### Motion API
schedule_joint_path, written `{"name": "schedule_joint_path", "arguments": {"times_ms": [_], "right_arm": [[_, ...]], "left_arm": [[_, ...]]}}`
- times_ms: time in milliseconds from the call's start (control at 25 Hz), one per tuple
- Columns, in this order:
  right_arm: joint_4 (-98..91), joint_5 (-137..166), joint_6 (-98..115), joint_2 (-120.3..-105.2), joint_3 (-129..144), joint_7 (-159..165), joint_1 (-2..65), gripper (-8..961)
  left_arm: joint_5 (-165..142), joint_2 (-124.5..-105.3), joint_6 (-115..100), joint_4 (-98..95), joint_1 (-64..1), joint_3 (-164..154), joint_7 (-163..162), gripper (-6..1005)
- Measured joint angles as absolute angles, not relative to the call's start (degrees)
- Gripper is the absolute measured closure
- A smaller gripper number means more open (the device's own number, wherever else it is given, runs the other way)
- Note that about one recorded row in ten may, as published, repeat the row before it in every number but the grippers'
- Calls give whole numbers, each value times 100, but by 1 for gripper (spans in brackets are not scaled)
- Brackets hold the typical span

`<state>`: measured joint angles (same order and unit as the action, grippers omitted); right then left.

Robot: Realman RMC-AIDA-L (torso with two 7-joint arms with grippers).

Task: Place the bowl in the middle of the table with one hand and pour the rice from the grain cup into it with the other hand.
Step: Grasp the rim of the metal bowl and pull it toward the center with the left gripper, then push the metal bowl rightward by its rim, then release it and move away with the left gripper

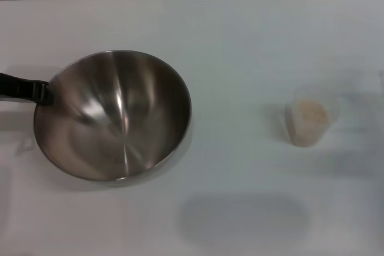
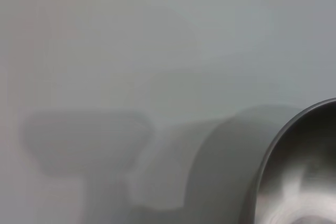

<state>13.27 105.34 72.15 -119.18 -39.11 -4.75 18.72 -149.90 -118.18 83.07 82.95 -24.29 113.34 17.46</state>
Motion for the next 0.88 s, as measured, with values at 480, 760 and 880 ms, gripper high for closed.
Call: {"name": "schedule_joint_path", "arguments": {"times_ms": [480,760,880], "right_arm": [[1327,10525,7215,-11927,-3902,-475,1872,280],[1327,10527,7216,-11927,-3905,-475,1865,282],[1327,10528,7215,-11927,-3905,-475,1863,282]], "left_arm": [[-14912,-11804,8421,8267,-2816,11335,1902,960],[-14547,-11792,8464,8229,-2923,11356,2097,961],[-14280,-11780,8489,8157,-2997,11562,2262,961]]}}
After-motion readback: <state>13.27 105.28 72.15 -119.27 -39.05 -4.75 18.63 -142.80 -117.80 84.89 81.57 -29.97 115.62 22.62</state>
